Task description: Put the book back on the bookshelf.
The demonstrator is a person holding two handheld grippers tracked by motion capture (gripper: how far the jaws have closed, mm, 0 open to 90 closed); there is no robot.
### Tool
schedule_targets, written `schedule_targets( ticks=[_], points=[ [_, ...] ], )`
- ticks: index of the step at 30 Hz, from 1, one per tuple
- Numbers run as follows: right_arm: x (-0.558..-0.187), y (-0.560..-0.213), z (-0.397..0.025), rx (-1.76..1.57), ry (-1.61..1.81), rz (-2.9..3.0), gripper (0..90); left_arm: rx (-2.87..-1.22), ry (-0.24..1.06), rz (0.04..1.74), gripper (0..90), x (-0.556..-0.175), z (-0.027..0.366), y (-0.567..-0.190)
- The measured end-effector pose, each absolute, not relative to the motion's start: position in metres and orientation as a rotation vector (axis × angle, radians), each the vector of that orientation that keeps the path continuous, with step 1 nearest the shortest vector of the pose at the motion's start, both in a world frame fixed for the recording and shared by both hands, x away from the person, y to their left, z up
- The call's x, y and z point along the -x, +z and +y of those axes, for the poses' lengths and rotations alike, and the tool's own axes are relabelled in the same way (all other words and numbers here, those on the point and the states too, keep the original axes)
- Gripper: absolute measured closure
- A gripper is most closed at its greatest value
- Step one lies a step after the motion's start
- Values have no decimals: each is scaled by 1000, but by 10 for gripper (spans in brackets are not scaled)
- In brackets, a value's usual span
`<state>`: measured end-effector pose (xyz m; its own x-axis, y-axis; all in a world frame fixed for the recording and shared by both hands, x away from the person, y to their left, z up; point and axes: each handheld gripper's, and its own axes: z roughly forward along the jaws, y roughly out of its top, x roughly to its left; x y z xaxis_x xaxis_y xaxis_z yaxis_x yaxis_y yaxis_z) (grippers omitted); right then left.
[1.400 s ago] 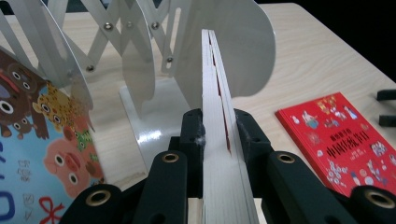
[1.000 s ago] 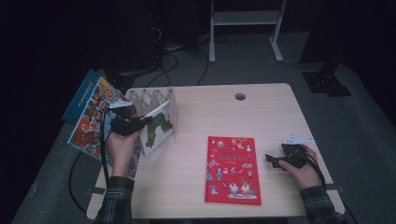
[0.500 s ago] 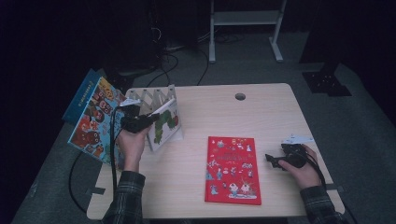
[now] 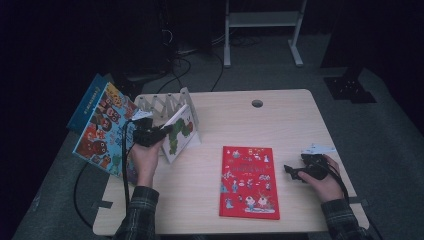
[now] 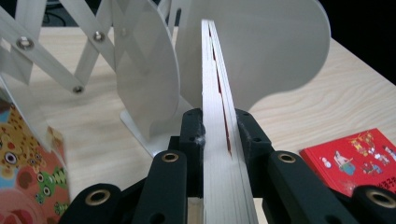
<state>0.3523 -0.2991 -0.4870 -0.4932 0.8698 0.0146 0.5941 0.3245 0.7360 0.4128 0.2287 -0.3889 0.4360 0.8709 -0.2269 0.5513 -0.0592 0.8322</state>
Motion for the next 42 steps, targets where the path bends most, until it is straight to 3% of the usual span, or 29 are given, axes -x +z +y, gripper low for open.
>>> schedule_targets(
  ticks=[6,15,23,31,34,42],
  points=[
    [-352,-487,-299,-1298,982,2211,135,-1759,404,1234,734,-410,231,-399],
    [-352,-487,-299,-1298,982,2211,135,-1815,424,1237,522,-401,234,-399],
    [-352,-487,-299,-1298,982,2212,135,-1872,422,1237,392,-388,236,-404],
    [-352,-487,-299,-1298,982,2212,135,-1901,409,1249,381,-369,244,-409],
    [-352,-487,-299,-1299,982,2212,135,-1923,414,1264,415,-365,245,-412],
    [-352,-487,-299,-1298,982,2212,135,-1978,355,1266,614,-367,238,-423]
  ],
)
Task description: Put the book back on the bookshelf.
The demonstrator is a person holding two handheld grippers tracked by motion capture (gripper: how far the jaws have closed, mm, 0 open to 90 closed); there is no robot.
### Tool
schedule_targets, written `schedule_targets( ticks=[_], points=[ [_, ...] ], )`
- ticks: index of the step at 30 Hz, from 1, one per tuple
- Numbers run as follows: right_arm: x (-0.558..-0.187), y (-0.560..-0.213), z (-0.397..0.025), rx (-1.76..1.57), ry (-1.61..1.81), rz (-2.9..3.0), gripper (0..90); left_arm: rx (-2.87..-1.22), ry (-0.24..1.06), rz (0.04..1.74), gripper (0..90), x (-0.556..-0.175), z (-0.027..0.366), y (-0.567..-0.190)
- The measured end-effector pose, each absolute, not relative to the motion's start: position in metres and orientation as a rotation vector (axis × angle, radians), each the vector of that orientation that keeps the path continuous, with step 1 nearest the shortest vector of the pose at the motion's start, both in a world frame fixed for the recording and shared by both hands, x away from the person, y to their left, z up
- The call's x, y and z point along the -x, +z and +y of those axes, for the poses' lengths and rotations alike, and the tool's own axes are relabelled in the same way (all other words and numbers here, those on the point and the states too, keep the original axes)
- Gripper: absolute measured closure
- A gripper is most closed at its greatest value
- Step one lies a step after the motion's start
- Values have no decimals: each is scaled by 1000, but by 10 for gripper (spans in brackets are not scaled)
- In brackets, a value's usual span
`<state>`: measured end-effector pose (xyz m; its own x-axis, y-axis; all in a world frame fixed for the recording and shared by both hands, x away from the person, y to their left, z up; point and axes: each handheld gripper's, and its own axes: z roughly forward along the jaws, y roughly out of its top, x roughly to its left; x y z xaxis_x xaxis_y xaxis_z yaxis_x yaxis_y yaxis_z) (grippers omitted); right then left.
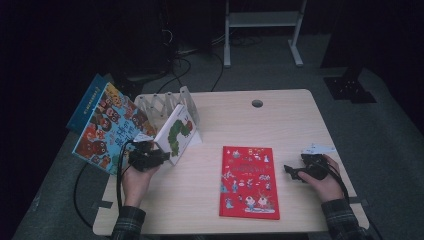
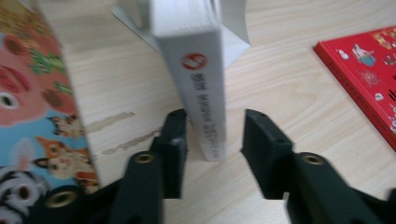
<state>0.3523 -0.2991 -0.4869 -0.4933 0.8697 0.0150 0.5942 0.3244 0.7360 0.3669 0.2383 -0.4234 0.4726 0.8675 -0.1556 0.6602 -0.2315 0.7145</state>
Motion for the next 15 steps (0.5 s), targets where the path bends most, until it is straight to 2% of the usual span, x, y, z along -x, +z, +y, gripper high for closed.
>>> schedule_targets(
  ticks=[3,8,15],
  points=[
    [-352,-487,-299,-1299,982,2212,135,-1973,315,1261,698,-368,235,-423],
    [-352,-487,-299,-1300,982,2212,135,-1987,329,1240,698,-370,223,-422],
    [-353,-487,-299,-1295,983,2213,135,-2051,430,1186,713,-377,199,-417]
  ],
)
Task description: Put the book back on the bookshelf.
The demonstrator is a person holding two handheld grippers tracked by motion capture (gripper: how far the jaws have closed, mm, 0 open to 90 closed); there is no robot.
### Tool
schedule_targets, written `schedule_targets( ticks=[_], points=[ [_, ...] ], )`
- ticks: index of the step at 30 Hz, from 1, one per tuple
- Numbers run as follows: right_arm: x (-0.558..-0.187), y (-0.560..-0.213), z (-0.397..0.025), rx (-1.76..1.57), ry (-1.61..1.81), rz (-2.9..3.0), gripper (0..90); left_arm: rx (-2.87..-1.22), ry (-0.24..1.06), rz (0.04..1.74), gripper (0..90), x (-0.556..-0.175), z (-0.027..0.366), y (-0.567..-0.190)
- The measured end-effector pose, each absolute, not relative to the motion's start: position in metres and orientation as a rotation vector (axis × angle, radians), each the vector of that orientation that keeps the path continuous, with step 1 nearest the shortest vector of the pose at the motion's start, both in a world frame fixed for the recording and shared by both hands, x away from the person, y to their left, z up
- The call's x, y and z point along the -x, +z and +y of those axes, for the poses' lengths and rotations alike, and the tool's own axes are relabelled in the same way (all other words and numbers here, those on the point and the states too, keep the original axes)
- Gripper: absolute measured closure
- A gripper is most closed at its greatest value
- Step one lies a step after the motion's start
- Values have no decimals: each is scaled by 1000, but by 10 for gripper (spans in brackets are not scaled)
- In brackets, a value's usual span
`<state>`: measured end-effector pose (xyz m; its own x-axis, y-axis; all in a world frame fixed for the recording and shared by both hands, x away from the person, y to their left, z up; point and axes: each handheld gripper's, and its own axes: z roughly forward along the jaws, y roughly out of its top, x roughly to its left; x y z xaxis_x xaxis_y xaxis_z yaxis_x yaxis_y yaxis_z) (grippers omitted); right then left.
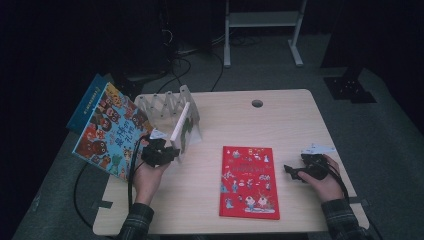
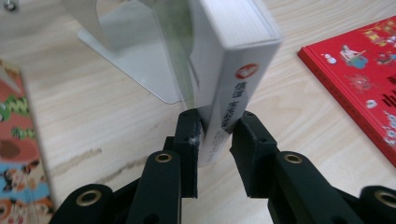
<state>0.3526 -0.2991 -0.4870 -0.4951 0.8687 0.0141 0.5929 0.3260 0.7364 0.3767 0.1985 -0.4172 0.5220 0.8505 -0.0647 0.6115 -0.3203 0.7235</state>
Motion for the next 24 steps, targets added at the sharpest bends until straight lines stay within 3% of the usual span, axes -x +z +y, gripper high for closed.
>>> schedule_targets(
  ticks=[24],
  points=[
    [-354,-487,-298,-1287,984,2220,135,-2036,420,1094,625,-404,151,-421]
  ],
)
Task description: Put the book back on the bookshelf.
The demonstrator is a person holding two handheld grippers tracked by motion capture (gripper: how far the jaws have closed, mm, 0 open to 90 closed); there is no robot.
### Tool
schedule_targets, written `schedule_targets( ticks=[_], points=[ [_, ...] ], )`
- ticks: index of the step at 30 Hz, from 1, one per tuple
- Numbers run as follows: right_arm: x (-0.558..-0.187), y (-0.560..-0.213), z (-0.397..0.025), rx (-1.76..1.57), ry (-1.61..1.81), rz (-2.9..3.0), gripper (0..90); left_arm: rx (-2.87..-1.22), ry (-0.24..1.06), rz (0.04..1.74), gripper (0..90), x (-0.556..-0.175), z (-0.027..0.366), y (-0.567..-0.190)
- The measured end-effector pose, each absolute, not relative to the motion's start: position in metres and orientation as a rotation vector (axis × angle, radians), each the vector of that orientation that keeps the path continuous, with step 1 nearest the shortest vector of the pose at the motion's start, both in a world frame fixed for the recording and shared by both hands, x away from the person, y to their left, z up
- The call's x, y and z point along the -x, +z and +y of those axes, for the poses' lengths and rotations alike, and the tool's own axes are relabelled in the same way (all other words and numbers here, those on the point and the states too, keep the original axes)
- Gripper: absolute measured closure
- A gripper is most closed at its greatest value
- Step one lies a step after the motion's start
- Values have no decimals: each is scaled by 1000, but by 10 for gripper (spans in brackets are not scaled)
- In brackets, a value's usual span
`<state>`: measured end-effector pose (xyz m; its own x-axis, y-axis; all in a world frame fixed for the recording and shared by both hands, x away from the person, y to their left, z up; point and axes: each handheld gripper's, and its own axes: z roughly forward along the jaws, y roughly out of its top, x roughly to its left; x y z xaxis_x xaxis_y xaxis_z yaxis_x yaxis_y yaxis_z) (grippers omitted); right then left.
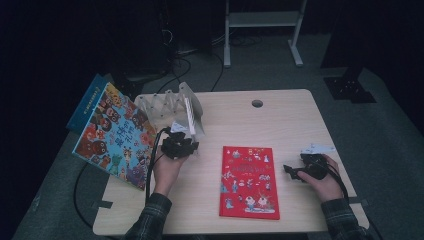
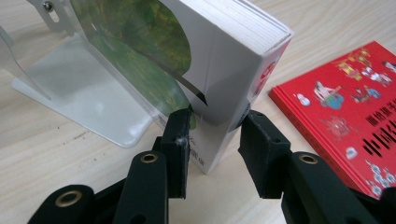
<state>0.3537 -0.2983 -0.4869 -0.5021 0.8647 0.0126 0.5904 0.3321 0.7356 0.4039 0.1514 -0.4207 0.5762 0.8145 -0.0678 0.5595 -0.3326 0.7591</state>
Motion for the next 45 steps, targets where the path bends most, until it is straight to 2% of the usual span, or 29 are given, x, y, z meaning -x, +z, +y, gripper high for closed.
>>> schedule_targets(
  ticks=[13,29,39,45],
  points=[
    [-354,-487,-298,-1284,982,2222,135,-2032,424,1114,583,-420,152,-422],
    [-354,-487,-298,-1285,982,2222,135,-2071,324,1056,291,-398,160,-433],
    [-354,-487,-298,-1285,983,2223,135,-2117,224,967,137,-378,161,-432],
    [-353,-487,-298,-1280,985,2225,134,-2162,224,938,51,-363,159,-436]
  ],
)
